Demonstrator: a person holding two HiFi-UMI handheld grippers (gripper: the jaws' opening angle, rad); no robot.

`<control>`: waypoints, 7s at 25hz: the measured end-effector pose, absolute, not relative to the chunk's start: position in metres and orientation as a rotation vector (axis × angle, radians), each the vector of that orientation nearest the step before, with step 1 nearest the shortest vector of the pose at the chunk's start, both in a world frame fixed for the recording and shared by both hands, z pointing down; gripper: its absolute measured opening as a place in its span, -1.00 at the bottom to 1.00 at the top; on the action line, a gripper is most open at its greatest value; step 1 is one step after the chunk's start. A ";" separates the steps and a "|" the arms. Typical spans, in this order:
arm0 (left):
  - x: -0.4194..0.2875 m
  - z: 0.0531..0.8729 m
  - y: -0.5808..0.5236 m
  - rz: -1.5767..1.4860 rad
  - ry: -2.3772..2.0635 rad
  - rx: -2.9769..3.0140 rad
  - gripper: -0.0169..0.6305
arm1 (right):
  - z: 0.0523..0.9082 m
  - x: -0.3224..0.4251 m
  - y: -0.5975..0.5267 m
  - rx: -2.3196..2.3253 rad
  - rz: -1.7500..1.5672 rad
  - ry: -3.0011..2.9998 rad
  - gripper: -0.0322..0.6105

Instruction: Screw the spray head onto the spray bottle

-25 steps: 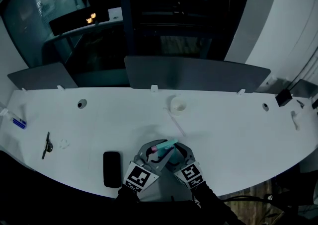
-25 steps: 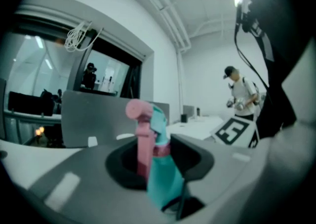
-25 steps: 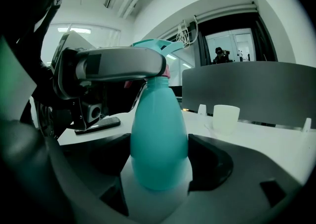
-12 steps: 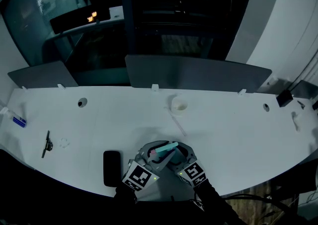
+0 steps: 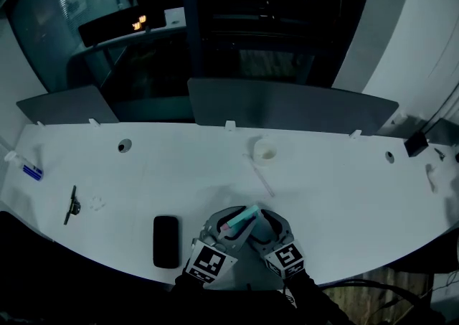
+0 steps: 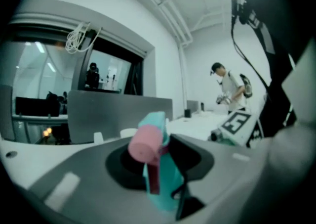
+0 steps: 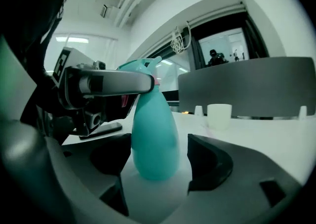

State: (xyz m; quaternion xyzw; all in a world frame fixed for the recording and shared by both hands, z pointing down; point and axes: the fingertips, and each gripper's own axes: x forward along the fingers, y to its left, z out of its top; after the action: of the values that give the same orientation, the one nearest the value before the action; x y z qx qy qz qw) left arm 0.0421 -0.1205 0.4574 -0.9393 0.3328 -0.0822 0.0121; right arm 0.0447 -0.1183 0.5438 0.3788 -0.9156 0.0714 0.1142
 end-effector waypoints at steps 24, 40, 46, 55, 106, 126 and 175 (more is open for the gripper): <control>0.039 0.459 -0.110 -0.502 0.587 -3.054 -0.47 | 0.549 0.033 -0.106 0.471 0.153 -2.796 0.11; 0.005 0.452 -0.118 0.355 1.207 -3.302 -0.35 | 0.549 0.032 -0.106 0.527 0.170 -2.794 0.11; 0.011 0.438 -0.116 0.236 1.090 -3.246 -0.53 | 0.549 0.032 -0.108 0.535 0.191 -2.799 0.11; 0.023 0.431 -0.115 -0.025 0.899 -3.186 -0.66 | 0.551 0.031 -0.107 0.530 0.178 -2.792 0.11; 0.042 0.437 -0.114 -0.150 1.137 -2.929 -0.61 | 0.523 0.031 -0.108 1.254 0.076 -2.591 0.12; 0.041 0.439 -0.105 -0.186 0.986 -2.978 -0.62 | 0.532 0.049 -0.093 1.048 0.307 -2.749 0.09; 0.039 0.438 -0.113 -0.064 1.232 -2.900 -0.62 | 0.533 0.047 -0.096 1.155 0.199 -2.645 0.06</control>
State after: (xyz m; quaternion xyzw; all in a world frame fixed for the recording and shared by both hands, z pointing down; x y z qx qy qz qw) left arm 0.0392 -0.1126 0.4382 -0.9202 0.3910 -0.0204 -0.0050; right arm 0.0469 -0.0963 0.5329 0.3961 -0.9072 0.0682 0.1238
